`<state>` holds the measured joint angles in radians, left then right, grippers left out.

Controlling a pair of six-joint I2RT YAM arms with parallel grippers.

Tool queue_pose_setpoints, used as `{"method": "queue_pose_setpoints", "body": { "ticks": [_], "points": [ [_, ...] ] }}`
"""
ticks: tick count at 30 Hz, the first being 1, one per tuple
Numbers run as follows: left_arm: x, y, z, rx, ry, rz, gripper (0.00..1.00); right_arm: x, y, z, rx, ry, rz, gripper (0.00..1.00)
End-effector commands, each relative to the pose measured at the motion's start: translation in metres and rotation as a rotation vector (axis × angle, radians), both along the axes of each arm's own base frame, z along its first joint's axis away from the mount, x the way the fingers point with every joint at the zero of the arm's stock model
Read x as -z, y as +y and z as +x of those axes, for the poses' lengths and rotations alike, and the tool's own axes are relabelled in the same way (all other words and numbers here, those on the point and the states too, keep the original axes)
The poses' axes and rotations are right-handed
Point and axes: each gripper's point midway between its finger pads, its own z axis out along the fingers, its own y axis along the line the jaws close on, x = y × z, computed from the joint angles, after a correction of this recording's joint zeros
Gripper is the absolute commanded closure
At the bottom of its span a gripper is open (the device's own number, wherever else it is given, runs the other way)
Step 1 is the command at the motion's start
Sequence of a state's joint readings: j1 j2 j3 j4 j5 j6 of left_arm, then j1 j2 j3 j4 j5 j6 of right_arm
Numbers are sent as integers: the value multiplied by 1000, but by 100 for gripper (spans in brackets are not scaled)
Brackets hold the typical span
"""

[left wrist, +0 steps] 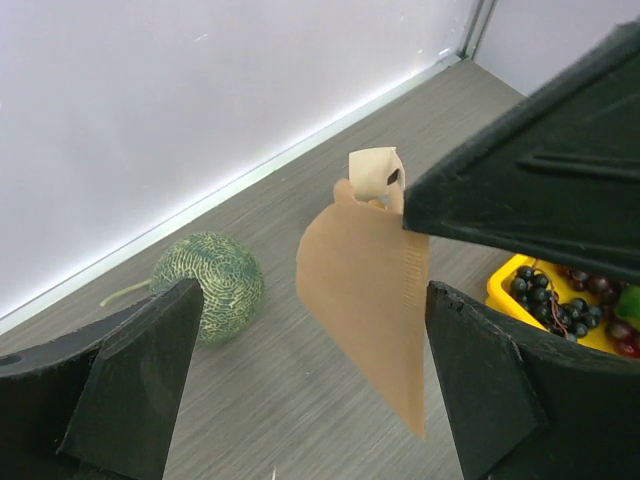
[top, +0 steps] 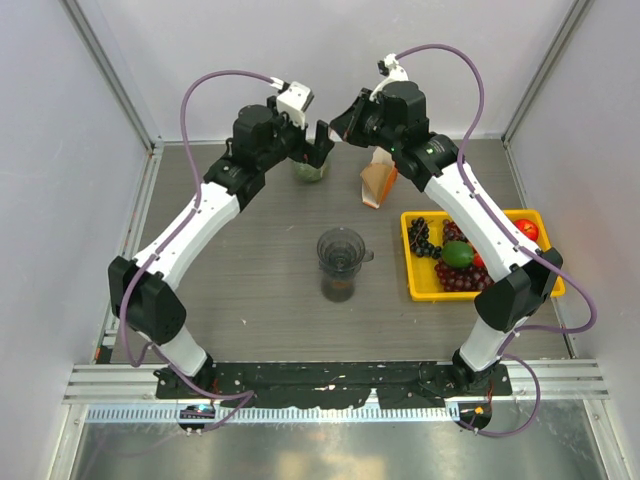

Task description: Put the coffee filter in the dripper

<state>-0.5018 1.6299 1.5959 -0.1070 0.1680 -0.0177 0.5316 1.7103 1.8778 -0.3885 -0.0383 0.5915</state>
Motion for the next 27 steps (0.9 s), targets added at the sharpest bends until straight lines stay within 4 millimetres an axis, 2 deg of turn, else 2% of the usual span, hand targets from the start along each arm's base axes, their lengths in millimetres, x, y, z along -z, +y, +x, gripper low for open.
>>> {"method": "queue_pose_setpoints", "body": {
  "ticks": [1,7,12,18,20,21,23,24,25,26,27],
  "points": [
    [-29,-2,14,-35,-88,-29,6,-60,-5,-15,-6,-110,99,95],
    [-24,-5,21,-32,-101,-2,13,-60,-4,-15,-7,-107,102,95],
    [-21,-5,25,-36,-104,13,28,-61,-2,-16,-12,-99,115,95],
    [-30,-12,16,20,-103,-19,77,-59,0,-15,-20,-91,119,95],
    [-35,-18,10,65,-107,-38,98,-64,0,-16,-29,-111,124,95],
    [-39,-20,6,89,-114,-44,100,-70,0,-17,-41,-132,130,95],
    [-46,-23,-3,131,-99,-82,100,-77,-1,-20,-84,-167,130,84],
    [-50,-23,-8,156,-94,-99,100,-77,-3,-21,-104,-171,130,68],
    [-50,-22,-10,175,-74,-116,100,-85,-13,-20,-99,-203,132,56],
    [-52,-19,-13,189,-61,-133,100,-88,-18,-25,-125,-218,132,47],
    [-53,-18,-18,211,-37,-158,100,-97,-34,-20,-106,-264,131,39]
  ]
}}
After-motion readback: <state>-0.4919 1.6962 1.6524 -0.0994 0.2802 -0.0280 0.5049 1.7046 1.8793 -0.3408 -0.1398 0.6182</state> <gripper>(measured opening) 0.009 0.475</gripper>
